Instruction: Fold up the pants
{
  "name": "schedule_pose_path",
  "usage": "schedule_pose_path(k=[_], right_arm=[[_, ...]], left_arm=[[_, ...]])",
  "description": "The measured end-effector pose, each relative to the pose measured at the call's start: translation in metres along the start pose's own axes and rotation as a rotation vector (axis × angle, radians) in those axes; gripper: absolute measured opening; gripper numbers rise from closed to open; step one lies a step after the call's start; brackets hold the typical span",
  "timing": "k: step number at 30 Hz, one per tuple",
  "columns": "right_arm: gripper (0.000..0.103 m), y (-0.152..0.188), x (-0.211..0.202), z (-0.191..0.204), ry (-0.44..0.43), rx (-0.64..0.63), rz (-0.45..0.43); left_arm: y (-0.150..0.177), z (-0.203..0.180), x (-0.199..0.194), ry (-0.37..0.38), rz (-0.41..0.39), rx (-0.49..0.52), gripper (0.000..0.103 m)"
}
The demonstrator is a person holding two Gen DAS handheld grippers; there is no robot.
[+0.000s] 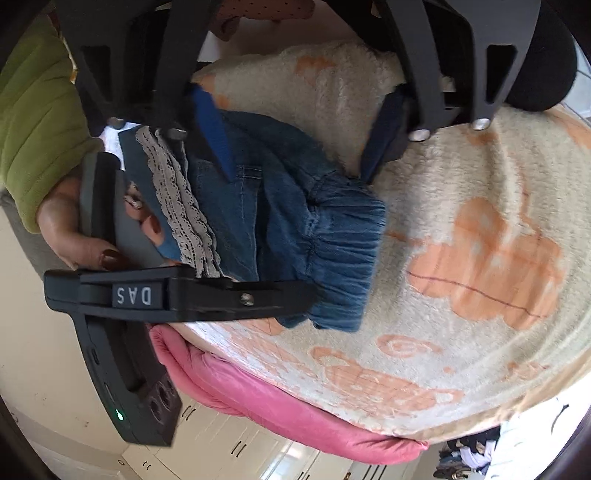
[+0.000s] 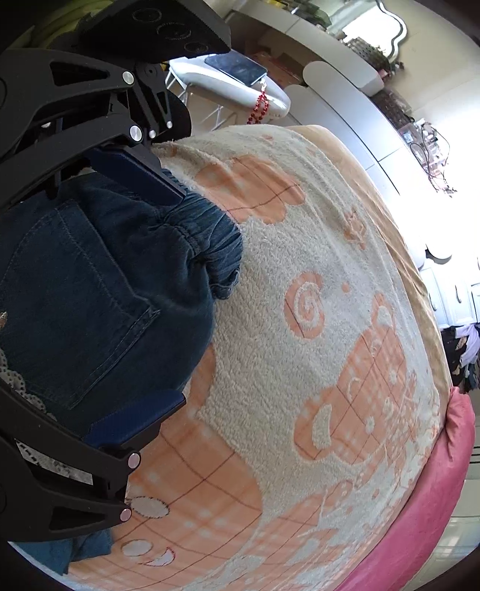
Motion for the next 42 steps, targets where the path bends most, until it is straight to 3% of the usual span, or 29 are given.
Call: schedule_pose_path(k=[10,12,14,17,20,24,28,33,42], right_arm=[[0.092,0.008,0.037,0.012,-0.070,-0.032,0.077],[0.080,0.008,0.035,0.009,-0.106,-0.023,0.062],[0.056,0.008,0.030,0.007,-0.125,-0.018,0.049],[0.040,0.008,0.015,0.000,-0.162,0.024,0.009],[0.034,0.007,-0.008,-0.006,-0.223,0.054,-0.050],[0.032,0.005,-0.037,-0.015,-0.279,0.100,-0.121],[0.032,0.009,-0.068,-0.023,-0.305,0.118,-0.180],[0.032,0.019,-0.101,-0.043,-0.289,0.143,-0.236],[0.032,0.049,-0.145,-0.087,-0.255,0.209,-0.310]], left_arm=[[0.006,-0.003,0.016,0.029,0.028,-0.021,0.047],[0.006,-0.005,0.016,0.026,0.027,-0.018,0.048],[0.005,-0.005,0.015,0.022,0.025,-0.007,0.050],[0.003,-0.009,0.013,0.020,0.019,0.011,0.056],[0.002,-0.014,0.011,0.008,0.011,0.026,0.066],[-0.003,-0.020,0.009,-0.013,-0.005,0.044,0.075],[-0.010,-0.035,0.012,0.009,-0.013,0.055,0.075],[-0.017,-0.067,0.024,0.108,0.014,0.047,0.073],[-0.022,-0.129,0.048,0.182,0.047,0.159,0.073]])
Point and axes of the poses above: each gripper's, at about its wrist camera, not at the fingertips, and x roughly the way its jaws point, z to its left, y to its underside, the point moved 3 cm from there along x, roughly the way its jaws point, and after that the axes turned 11 degrees about -z, right-handed, at the moved point
